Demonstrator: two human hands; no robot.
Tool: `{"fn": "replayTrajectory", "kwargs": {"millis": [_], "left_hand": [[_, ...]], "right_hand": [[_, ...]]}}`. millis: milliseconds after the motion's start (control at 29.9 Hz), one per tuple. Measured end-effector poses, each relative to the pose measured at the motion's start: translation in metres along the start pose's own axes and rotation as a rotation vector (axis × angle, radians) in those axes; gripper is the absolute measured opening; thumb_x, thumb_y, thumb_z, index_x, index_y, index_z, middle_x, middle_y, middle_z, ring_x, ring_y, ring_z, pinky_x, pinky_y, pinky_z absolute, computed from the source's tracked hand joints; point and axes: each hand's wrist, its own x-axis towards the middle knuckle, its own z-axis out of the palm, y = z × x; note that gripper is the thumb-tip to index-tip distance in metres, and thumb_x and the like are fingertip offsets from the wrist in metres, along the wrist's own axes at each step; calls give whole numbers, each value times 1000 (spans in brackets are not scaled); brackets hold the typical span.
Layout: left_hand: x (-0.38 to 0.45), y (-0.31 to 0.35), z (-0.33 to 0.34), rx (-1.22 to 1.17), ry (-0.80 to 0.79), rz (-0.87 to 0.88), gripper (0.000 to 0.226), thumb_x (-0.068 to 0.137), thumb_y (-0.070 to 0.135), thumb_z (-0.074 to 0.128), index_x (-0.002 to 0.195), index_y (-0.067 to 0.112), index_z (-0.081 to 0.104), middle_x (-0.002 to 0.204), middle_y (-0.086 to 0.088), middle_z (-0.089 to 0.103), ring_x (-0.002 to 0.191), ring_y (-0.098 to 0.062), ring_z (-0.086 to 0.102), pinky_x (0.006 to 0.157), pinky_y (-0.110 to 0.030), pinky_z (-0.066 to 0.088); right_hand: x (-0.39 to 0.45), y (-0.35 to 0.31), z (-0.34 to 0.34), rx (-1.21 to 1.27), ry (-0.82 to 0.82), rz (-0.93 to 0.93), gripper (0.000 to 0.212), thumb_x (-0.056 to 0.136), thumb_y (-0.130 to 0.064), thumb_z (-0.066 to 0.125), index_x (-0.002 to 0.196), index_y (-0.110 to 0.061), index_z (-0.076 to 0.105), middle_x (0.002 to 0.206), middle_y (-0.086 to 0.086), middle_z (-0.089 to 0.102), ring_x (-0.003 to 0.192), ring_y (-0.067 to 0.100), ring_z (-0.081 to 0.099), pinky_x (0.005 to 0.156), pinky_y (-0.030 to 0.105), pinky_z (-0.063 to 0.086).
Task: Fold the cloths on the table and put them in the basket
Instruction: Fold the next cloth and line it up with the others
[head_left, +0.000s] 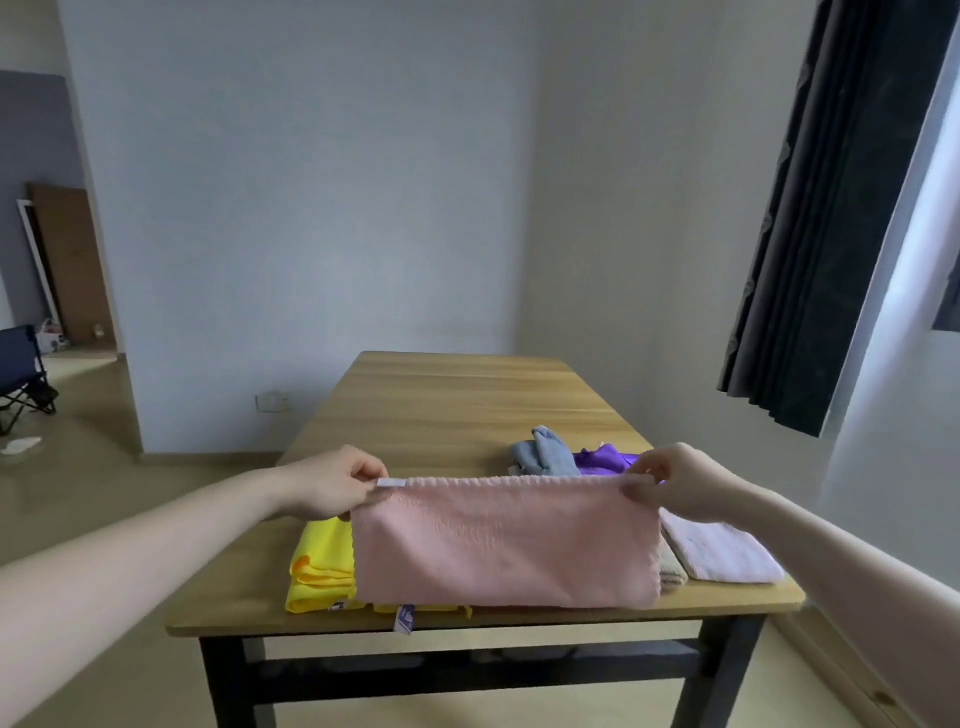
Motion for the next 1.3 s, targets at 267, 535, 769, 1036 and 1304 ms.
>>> {"fn": "replayTrajectory", "kwargs": {"millis": [267,535,769,1036,1304], "left_hand": [[73,-31,28,44,220,-192,33,93,17,62,62,19,53,62,2,48,60,-15,40,55,-28,27],[112,-54,51,-133,270,-265,25,85,22,66,62,17,59,67,-3,56,70,-20,47,60,-29,31],[104,-63,67,-40,403,-226,38,85,57,71,96,22,63,96,6,69,89,-16,64,75,-29,50],[65,-97,96,172,517,-207,44,98,53,47,131,25,56,138,5,59,127,-19,54,101,-34,43],[62,-103,108,217,618,-138,31,97,56,44,107,36,65,118,15,65,111,-11,57,95,-32,44]], "right_hand": [[54,14,47,-20,170,128,13,90,-31,64,84,-26,75,76,-2,69,63,14,59,56,25,48],[75,28,71,-51,180,245,12,88,-32,65,93,-28,75,89,-6,70,80,16,65,60,26,47],[67,33,79,4,192,319,33,89,-35,71,119,-21,69,90,-10,63,86,15,59,70,26,43],[41,29,85,-75,78,364,46,94,-51,57,128,-20,63,106,-3,72,97,16,63,78,28,46],[38,10,82,33,-25,519,46,90,-49,65,112,-9,70,89,2,63,75,16,58,64,25,49]]}}
